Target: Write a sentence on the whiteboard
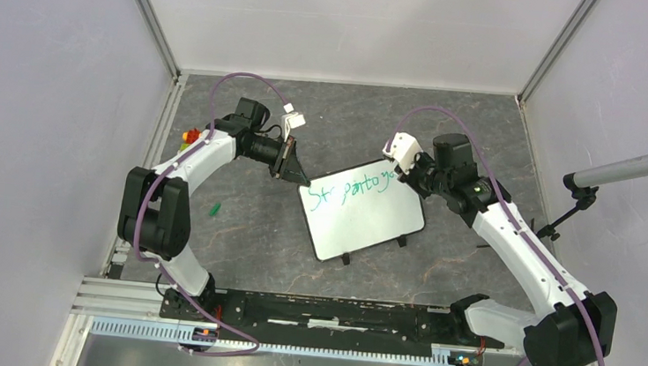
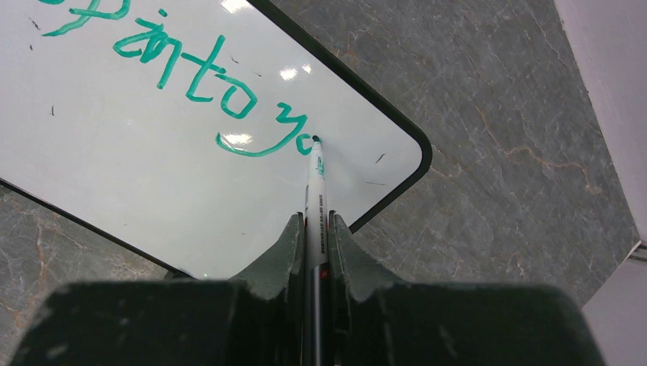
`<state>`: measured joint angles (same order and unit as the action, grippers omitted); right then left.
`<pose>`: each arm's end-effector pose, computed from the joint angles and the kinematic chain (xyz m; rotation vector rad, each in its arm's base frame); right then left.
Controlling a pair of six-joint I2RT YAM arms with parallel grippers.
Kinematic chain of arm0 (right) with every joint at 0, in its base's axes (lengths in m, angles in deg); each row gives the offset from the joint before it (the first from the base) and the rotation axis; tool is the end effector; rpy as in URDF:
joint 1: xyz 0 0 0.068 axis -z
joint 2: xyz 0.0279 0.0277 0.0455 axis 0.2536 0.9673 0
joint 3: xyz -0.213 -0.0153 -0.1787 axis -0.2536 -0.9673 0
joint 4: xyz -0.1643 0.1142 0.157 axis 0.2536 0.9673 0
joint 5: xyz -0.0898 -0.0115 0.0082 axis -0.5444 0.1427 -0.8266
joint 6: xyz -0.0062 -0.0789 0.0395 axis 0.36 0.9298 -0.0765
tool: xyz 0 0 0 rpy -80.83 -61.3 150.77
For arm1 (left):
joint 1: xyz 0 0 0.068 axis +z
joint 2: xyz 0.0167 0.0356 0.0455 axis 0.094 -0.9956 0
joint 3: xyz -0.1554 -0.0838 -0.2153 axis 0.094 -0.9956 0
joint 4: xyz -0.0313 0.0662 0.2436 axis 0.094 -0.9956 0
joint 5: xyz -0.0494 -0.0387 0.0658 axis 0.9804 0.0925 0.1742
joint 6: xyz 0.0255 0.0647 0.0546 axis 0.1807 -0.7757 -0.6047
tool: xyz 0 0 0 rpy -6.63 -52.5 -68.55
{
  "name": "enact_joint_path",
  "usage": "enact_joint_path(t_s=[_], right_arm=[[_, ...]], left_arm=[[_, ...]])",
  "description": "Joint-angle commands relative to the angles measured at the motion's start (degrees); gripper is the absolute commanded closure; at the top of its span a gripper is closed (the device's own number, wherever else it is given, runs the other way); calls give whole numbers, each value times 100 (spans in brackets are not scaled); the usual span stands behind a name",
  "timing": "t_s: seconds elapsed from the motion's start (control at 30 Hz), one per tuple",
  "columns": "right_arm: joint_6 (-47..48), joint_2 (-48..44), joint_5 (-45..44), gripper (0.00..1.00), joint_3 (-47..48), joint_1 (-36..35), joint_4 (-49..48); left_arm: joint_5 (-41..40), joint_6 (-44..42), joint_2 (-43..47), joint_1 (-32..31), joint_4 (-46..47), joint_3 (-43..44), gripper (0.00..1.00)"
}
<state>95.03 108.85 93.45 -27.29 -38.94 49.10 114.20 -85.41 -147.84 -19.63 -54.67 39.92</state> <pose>0.2463 0.1277 0.2834 -1.1615 1.9249 0.1434 0.3062 -0.1494 0.2328 0.8829 2.1818 -1.4072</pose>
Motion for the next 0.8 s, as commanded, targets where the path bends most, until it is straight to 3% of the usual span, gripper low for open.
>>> enact_joint_path(t_s=[0.0,0.77], right_arm=[[-42,45,229,100,238,8,-70],[34,-38,-61,100,58,63,-237]], left_arm=[[-293,-260,-94,-44,8,81,97],[-302,-253,-80,-44,9,73,98]])
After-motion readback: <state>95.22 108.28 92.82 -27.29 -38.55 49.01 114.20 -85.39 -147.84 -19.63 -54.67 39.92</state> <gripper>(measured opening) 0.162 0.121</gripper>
